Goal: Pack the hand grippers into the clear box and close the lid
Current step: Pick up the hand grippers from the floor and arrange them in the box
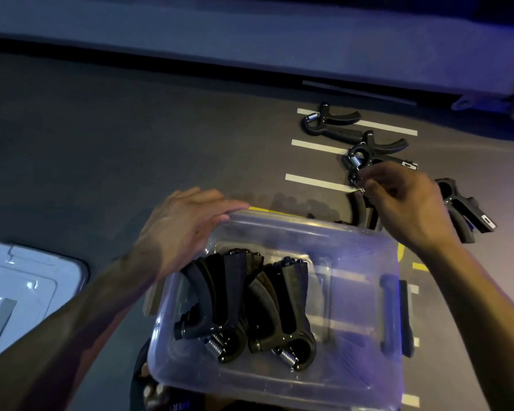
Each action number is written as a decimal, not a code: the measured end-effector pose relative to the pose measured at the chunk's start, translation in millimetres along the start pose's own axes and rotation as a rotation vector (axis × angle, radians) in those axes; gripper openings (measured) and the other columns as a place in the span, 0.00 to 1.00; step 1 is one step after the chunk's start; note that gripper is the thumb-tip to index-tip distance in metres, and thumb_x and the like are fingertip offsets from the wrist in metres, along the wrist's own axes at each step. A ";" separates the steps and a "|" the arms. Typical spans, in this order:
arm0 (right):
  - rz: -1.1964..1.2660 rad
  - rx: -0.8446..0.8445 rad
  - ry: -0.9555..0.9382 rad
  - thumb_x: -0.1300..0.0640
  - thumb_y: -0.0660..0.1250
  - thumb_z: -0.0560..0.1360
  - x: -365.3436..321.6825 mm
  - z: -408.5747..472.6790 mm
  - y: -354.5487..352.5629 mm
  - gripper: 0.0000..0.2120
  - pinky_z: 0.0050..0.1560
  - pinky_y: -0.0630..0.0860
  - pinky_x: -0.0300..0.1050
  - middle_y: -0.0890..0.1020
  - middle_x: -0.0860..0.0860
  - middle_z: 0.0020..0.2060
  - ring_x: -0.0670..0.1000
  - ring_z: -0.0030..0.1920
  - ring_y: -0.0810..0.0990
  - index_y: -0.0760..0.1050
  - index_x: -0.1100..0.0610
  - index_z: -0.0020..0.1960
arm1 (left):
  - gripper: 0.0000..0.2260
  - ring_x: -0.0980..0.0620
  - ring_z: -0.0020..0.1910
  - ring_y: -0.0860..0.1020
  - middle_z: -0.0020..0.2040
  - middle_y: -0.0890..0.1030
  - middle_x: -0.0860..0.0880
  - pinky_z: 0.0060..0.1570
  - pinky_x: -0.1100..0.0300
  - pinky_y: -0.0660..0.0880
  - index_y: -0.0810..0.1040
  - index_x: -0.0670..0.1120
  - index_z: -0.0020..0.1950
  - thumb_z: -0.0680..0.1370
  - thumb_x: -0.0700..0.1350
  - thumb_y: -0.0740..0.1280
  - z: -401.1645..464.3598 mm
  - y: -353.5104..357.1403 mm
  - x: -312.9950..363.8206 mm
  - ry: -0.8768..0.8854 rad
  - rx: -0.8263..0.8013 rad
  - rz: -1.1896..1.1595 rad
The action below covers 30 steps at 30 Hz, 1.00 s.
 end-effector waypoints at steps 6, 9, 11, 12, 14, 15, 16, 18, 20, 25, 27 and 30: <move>-0.071 -0.117 0.012 0.61 0.62 0.79 17.8 64.1 27.0 0.11 0.52 0.72 0.40 0.84 0.52 0.52 0.51 0.53 0.81 0.81 0.55 0.58 | 0.14 0.49 0.45 0.74 0.49 0.80 0.55 0.47 0.49 0.75 0.79 0.56 0.67 0.83 0.47 0.61 18.5 -19.8 -27.7 -0.078 0.118 -0.028; -0.212 -0.193 -0.072 0.63 0.60 0.80 9.4 97.0 48.4 0.14 0.55 0.72 0.42 0.81 0.55 0.61 0.53 0.59 0.79 0.79 0.57 0.63 | 0.13 0.49 0.44 0.73 0.49 0.80 0.53 0.48 0.50 0.73 0.80 0.53 0.66 0.83 0.44 0.63 32.7 -26.2 -34.1 -0.079 0.152 -0.024; -0.328 -0.250 -0.139 0.62 0.60 0.81 8.4 118.6 63.9 0.15 0.62 0.71 0.46 0.75 0.56 0.68 0.56 0.67 0.74 0.76 0.56 0.66 | 0.13 0.49 0.44 0.74 0.49 0.80 0.52 0.48 0.52 0.73 0.81 0.49 0.65 0.82 0.43 0.64 36.8 -28.2 -32.5 -0.057 0.167 -0.031; -0.382 -0.281 -0.154 0.61 0.60 0.81 10.6 128.9 71.4 0.16 0.63 0.70 0.47 0.73 0.56 0.69 0.56 0.68 0.72 0.75 0.56 0.67 | 0.13 0.48 0.45 0.75 0.49 0.81 0.51 0.49 0.54 0.72 0.81 0.48 0.64 0.82 0.43 0.64 37.0 -28.3 -31.2 -0.047 0.169 -0.031; -0.489 -0.343 -0.136 0.60 0.61 0.80 24.6 151.4 87.3 0.17 0.63 0.71 0.50 0.71 0.56 0.69 0.58 0.67 0.72 0.74 0.56 0.68 | 0.13 0.48 0.45 0.75 0.50 0.81 0.51 0.51 0.57 0.71 0.81 0.48 0.64 0.82 0.43 0.64 36.6 -27.2 -30.1 -0.044 0.156 -0.006; -0.539 -0.362 -0.104 0.60 0.63 0.79 34.4 162.3 93.5 0.18 0.64 0.71 0.52 0.70 0.56 0.69 0.58 0.67 0.72 0.74 0.55 0.69 | 0.13 0.48 0.46 0.75 0.50 0.81 0.51 0.51 0.58 0.70 0.81 0.48 0.65 0.82 0.43 0.63 36.8 -26.3 -31.1 -0.051 0.142 0.008; -0.584 -0.370 -0.074 0.60 0.64 0.78 43.6 171.4 97.9 0.19 0.66 0.72 0.54 0.69 0.55 0.69 0.59 0.67 0.72 0.74 0.54 0.69 | 0.13 0.48 0.47 0.76 0.51 0.82 0.51 0.52 0.59 0.70 0.81 0.49 0.65 0.82 0.44 0.63 37.3 -25.6 -32.6 -0.064 0.125 0.014; -0.656 -0.381 -0.046 0.59 0.67 0.75 58.4 182.1 105.0 0.22 0.71 0.67 0.59 0.66 0.54 0.71 0.60 0.70 0.68 0.74 0.52 0.69 | 0.13 0.49 0.49 0.77 0.53 0.82 0.51 0.54 0.59 0.70 0.80 0.50 0.65 0.83 0.45 0.62 38.7 -25.2 -33.8 -0.086 0.098 0.008; -0.695 -0.377 -0.062 0.57 0.69 0.74 65.3 186.4 107.9 0.23 0.74 0.61 0.62 0.62 0.55 0.75 0.60 0.74 0.63 0.74 0.49 0.69 | 0.13 0.49 0.50 0.77 0.53 0.82 0.52 0.55 0.58 0.71 0.81 0.50 0.65 0.83 0.45 0.62 39.0 -26.2 -33.5 -0.101 0.087 -0.007; -0.657 -0.329 -0.089 0.57 0.72 0.71 67.0 196.9 99.2 0.18 0.69 0.66 0.63 0.69 0.55 0.70 0.61 0.69 0.68 0.78 0.50 0.60 | 0.13 0.51 0.51 0.77 0.54 0.82 0.53 0.54 0.54 0.73 0.80 0.52 0.66 0.83 0.47 0.61 38.4 -26.2 -34.0 -0.129 0.079 -0.036; -0.649 -0.355 -0.111 0.58 0.74 0.69 63.5 193.4 100.6 0.19 0.67 0.68 0.64 0.70 0.54 0.68 0.61 0.68 0.69 0.78 0.49 0.59 | 0.13 0.51 0.51 0.77 0.53 0.81 0.54 0.53 0.54 0.73 0.80 0.52 0.66 0.84 0.47 0.61 38.4 -26.0 -34.0 -0.125 0.082 -0.030; -0.625 -0.331 -0.261 0.59 0.74 0.68 45.8 176.3 106.0 0.10 0.59 0.73 0.61 0.75 0.53 0.60 0.60 0.61 0.74 0.79 0.48 0.47 | 0.13 0.50 0.50 0.77 0.53 0.81 0.53 0.52 0.55 0.72 0.80 0.51 0.66 0.83 0.45 0.62 37.5 -25.8 -33.0 -0.115 0.095 -0.034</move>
Point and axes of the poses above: each hand's wrist, its own z-axis towards the middle knuckle, its own y-axis out of the palm, x = y × z, the point moved 9 cm from there along z, towards the middle knuckle
